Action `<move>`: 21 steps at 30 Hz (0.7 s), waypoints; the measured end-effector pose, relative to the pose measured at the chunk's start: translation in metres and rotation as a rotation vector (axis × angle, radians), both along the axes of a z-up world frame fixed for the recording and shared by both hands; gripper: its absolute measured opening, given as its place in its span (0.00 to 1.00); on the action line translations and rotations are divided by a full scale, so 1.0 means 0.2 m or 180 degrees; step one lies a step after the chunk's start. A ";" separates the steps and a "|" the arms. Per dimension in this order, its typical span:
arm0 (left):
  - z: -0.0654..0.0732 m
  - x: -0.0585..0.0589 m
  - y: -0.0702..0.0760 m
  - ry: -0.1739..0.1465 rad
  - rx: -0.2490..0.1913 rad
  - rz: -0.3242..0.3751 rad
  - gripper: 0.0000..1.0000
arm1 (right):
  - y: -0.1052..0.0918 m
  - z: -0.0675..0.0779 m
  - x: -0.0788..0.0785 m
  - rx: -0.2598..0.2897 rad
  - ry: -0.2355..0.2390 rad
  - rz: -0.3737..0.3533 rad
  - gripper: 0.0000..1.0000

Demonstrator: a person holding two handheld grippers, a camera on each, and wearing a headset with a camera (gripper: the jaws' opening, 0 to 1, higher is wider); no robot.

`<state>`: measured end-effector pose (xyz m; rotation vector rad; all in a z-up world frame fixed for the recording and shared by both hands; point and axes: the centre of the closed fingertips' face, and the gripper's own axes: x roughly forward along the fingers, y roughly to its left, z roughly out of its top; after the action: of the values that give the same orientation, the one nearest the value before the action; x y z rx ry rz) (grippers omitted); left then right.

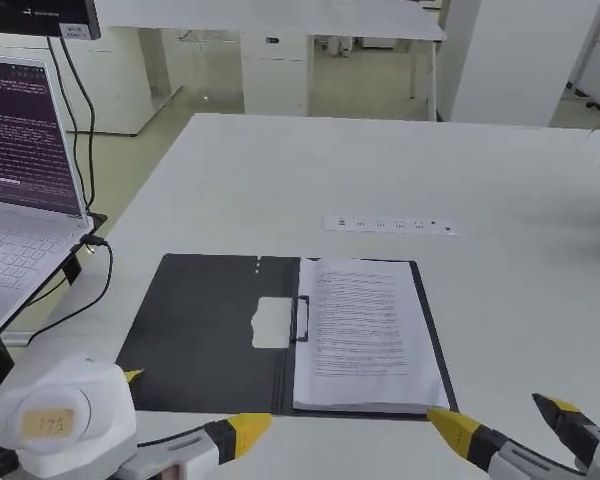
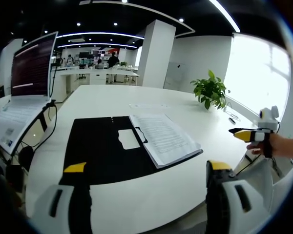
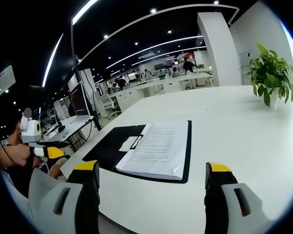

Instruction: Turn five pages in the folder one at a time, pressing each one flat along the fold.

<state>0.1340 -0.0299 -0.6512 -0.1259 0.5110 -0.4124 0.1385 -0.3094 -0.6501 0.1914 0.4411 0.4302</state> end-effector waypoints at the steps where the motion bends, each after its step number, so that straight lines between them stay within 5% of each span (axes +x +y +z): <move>1: 0.00 0.00 0.00 0.0001 0.0002 -0.0008 0.99 | 0.00 0.00 0.00 0.0000 0.0005 -0.0012 0.89; 21: -0.07 0.10 -0.14 0.0062 0.0015 -0.0310 0.94 | -0.06 -0.02 -0.02 0.0002 0.0024 -0.0178 0.88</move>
<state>0.1538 -0.0588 -0.6645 -0.1008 0.5386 -0.5056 0.1345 -0.3213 -0.6539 0.2054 0.4419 0.3747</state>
